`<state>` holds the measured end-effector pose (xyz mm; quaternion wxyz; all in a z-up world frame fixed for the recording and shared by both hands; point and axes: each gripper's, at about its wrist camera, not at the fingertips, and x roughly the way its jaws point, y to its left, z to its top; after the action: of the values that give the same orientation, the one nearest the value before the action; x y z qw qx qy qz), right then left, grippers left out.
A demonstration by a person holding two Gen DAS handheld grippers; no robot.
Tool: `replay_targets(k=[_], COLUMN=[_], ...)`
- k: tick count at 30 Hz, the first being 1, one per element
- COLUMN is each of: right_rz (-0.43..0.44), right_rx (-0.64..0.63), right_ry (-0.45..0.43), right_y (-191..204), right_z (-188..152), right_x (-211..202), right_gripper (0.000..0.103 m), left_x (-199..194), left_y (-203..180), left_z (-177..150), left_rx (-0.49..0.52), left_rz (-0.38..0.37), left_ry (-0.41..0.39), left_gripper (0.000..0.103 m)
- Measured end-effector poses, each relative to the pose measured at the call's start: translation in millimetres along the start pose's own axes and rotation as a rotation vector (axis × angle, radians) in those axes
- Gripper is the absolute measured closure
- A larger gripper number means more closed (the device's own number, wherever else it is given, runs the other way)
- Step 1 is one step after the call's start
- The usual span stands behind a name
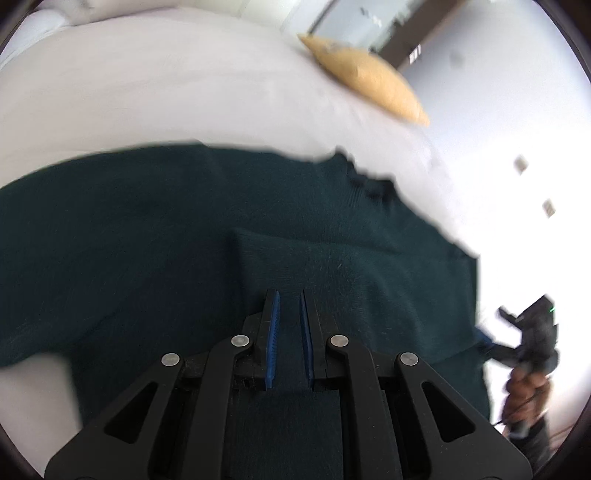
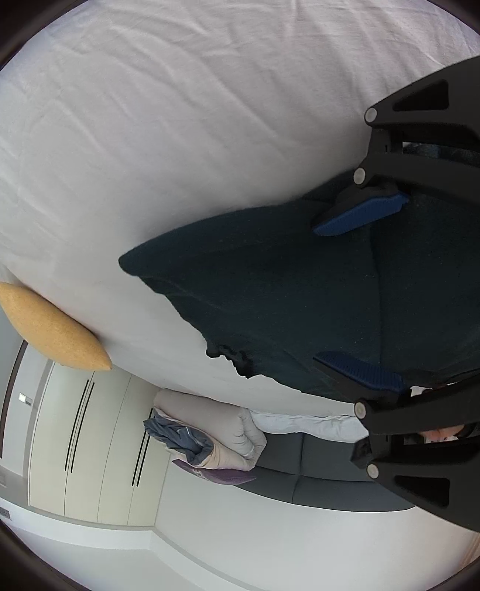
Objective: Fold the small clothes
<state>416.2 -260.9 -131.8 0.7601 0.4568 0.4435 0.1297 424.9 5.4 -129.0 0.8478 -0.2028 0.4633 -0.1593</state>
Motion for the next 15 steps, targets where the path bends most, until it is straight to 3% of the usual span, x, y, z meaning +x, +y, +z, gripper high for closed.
replay_targets(k=[2, 3, 4, 5, 6, 7, 12, 15], right_rz=[0.021, 0.033, -0.011, -0.082, -0.161, -0.213, 0.027, 0.086], right_rx=[0.006, -0.009, -0.025, -0.053, -0.091, -0.131, -0.084, -0.109], right_ry=[-0.051, -0.089, -0.093, -0.069, -0.039, -0.045, -0.143, -0.111], right_y=[6, 9, 11, 13, 19, 30, 70, 95], right_z=[-3, -6, -9, -12, -16, -22, -52, -77], right_x=[-11, -14, -11, -3, 5, 5, -18, -12], right_gripper=[0.033, 0.030, 0.019, 0.023, 0.030, 0.033, 0.032, 0.032], left_x=[-43, -63, -84, -106, -130, -151, -237, -257], left_y=[20, 33, 50, 71, 94, 114, 235, 295], left_z=[-3, -7, -11, -17, -25, -33, -90, -126], left_rx=[-0.053, -0.083, -0.123, -0.178, -0.245, -0.304, -0.645, -0.875], left_rz=[-0.030, -0.040, -0.043, -0.043, -0.040, -0.039, -0.060, -0.106], left_ry=[-0.086, -0.126, -0.168, -0.214, -0.274, -0.330, -0.499, -0.556], left_gripper=[0.092, 0.084, 0.063, 0.043, 0.015, 0.012, 0.012, 0.013])
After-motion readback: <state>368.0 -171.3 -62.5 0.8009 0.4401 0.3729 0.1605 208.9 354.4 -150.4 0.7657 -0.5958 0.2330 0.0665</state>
